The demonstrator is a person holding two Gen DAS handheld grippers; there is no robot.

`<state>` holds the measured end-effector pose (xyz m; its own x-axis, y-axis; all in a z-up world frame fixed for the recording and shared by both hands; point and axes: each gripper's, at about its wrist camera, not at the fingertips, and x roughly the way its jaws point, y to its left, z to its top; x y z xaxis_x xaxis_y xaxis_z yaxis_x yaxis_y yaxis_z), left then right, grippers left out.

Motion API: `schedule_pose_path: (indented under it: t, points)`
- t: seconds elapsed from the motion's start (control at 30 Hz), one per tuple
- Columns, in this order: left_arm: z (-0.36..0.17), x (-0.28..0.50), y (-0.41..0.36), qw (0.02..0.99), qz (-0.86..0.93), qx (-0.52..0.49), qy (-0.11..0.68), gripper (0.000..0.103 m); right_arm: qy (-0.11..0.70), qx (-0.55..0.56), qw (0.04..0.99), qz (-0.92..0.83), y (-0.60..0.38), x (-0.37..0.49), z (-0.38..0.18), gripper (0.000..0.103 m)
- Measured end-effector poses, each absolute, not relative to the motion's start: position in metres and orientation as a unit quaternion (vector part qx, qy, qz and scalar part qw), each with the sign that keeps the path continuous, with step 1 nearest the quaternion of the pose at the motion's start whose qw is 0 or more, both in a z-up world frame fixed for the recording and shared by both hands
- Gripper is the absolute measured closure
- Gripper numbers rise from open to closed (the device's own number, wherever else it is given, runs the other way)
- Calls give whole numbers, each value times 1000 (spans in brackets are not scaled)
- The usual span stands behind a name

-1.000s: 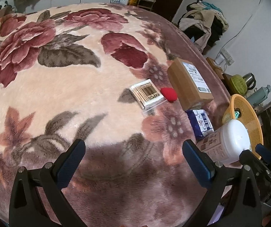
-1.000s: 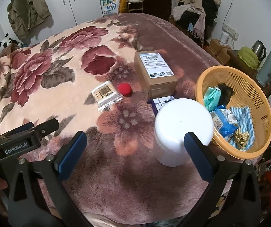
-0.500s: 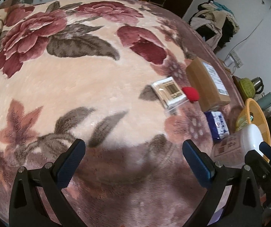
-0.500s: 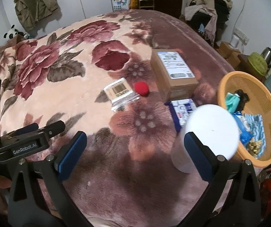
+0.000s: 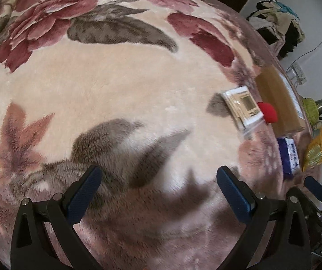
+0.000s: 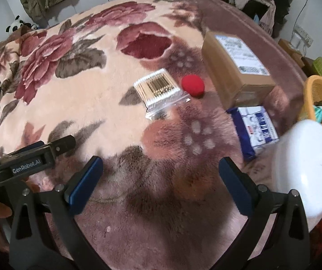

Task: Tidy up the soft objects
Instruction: 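Lower the right tool onto the red makeup sponge and close on it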

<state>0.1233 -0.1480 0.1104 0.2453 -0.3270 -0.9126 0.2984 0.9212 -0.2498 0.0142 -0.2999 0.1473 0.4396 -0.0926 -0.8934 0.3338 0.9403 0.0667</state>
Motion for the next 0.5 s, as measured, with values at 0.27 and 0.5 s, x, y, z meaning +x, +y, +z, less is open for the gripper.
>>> schedule_pose_path:
  t: [0.27,0.5]
  points:
    - [92,145,-146,796,-179,-3,578,1,515,132,840,-108,-310,55,116,0]
    - [100,168,-134,811,-162,-17,561,1,496,127,855,-86,-320,104,112,0]
